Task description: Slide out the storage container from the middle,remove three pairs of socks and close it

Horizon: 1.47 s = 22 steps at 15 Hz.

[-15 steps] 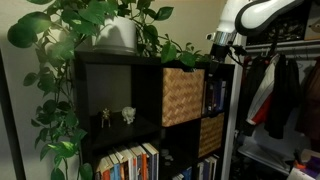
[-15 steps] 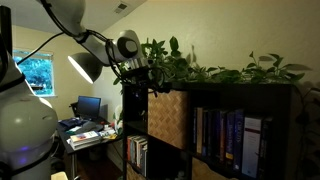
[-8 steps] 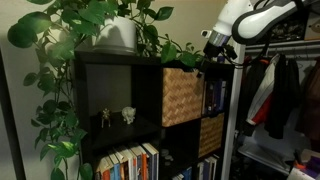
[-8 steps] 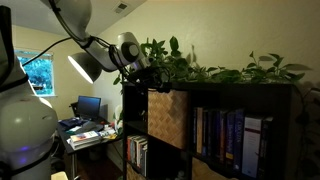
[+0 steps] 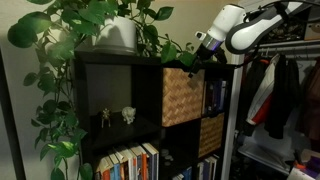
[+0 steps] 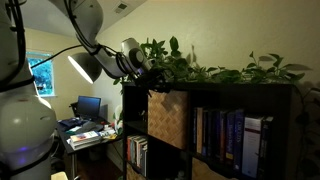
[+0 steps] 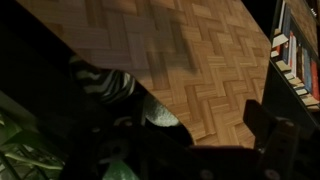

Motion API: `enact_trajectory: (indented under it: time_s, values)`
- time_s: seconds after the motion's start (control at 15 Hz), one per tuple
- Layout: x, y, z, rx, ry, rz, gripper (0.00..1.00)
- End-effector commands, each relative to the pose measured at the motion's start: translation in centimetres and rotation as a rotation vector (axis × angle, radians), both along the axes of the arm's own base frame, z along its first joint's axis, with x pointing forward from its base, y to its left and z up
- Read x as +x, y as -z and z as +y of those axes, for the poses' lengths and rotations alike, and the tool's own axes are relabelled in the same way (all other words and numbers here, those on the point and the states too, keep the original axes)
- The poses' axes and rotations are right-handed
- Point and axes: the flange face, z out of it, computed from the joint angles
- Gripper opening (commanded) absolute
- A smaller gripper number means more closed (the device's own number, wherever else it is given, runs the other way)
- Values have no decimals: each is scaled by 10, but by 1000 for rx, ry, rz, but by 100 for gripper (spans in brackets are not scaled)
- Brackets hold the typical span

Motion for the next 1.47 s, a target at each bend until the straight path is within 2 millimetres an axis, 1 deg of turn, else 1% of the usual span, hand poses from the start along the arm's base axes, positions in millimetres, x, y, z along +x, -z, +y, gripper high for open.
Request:
enact_trajectory:
  time_s: [0.0,0.13,0.4,0.67,0.87,1.0,1.07,1.2,1.4]
  values:
    - [19,1,0,-48,-60,-48,100]
    - [26,5,0,-69,-77,-60,100]
    - [25,16,2,-96,-107,-47,100]
    - [17,21,5,-113,-144,-32,100]
    - [6,27,15,-86,-217,18,100]
    - [-4,26,23,-60,-281,63,100]
    - [-7,21,25,-46,-315,74,100]
    - [-10,11,21,-40,-358,91,100]
    - [-13,3,9,-74,-383,105,100]
